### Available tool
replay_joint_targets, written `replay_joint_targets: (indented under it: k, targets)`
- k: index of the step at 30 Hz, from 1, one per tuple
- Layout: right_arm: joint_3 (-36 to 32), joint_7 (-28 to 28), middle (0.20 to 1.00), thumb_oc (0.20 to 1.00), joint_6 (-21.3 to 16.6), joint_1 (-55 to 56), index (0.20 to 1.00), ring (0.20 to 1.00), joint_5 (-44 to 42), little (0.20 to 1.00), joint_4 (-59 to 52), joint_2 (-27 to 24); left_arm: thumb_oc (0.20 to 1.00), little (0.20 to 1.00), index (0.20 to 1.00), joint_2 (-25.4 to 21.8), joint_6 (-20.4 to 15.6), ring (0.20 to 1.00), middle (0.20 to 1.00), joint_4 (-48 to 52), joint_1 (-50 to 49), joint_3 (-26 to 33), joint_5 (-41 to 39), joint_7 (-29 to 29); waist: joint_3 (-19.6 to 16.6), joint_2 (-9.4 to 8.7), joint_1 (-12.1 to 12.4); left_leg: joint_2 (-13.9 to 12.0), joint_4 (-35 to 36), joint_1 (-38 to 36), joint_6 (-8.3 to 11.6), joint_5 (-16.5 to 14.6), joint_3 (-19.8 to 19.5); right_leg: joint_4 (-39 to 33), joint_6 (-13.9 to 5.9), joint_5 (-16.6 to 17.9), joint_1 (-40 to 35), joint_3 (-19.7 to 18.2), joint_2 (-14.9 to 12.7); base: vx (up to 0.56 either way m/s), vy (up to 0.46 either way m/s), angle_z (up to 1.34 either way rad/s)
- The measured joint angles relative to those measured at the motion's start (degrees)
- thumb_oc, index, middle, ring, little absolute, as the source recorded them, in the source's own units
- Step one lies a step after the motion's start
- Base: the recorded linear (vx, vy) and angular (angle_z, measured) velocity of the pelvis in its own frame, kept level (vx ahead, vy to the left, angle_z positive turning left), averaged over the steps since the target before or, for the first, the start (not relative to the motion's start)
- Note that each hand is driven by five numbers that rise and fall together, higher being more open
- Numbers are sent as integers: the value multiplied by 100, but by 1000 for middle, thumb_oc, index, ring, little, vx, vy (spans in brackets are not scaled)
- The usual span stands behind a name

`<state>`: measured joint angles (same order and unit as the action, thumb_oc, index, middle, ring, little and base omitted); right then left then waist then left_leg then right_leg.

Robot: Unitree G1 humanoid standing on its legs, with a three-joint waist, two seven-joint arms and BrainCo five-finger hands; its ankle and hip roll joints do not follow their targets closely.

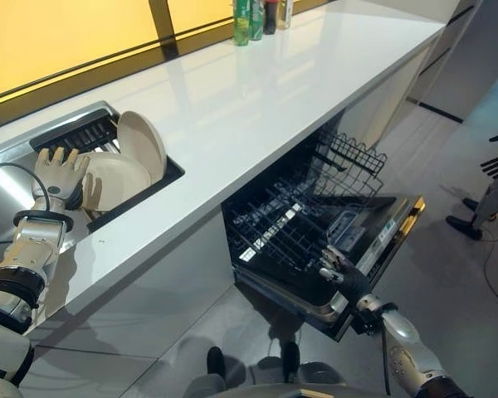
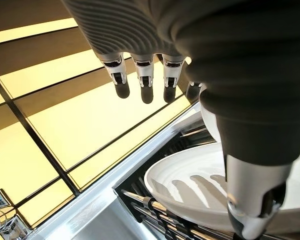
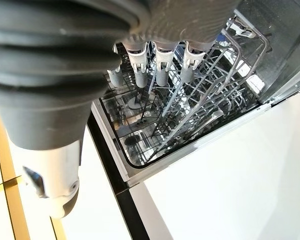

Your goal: Pick up plates and place into dishwasher.

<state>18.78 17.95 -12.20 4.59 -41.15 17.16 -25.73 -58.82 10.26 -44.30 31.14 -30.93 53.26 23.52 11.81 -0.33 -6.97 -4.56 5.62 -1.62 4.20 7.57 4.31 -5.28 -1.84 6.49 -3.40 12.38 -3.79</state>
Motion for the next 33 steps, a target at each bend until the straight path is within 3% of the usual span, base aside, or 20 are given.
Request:
replay_joint_targets:
  k: [7,14,23,33]
  targets:
    - [2,-1,1000,1000,0,-2,1000,1000,-1,1000,124,-1,1000,1000,1000,200,-515,1000,1000,-396,5,-129,-5,76,-10,-11,0,2,0,34,-5,4,23,1,8,27,57,-32,-2,-6,3,-2]
    - [4,-2,1000,1000,-5,-5,1000,1000,-2,1000,147,-74,1000,1000,1000,207,-792,1000,1000,-621,30,-135,-268,320,-10,-12,2,2,1,64,1,8,31,-22,-20,20,99,-63,-1,-19,6,0]
    - [4,-22,1000,1000,-116,-121,1000,1000,-30,1000,201,-286,1000,1000,1000,197,-823,1000,1000,-820,295,-152,-300,526,86,0,9,1,0,345,19,77,43,-25,-45,81,368,-68,-4,-48,25,1]
    - [-7,-117,1000,1000,-119,-367,1000,1000,-128,1000,201,-505,1000,1000,1000,-37,-833,1000,1000,-875,878,-166,-522,498,624,76,14,-16,-4,627,55,130,186,-26,-124,140,605,-78,-26,-39,41,5]
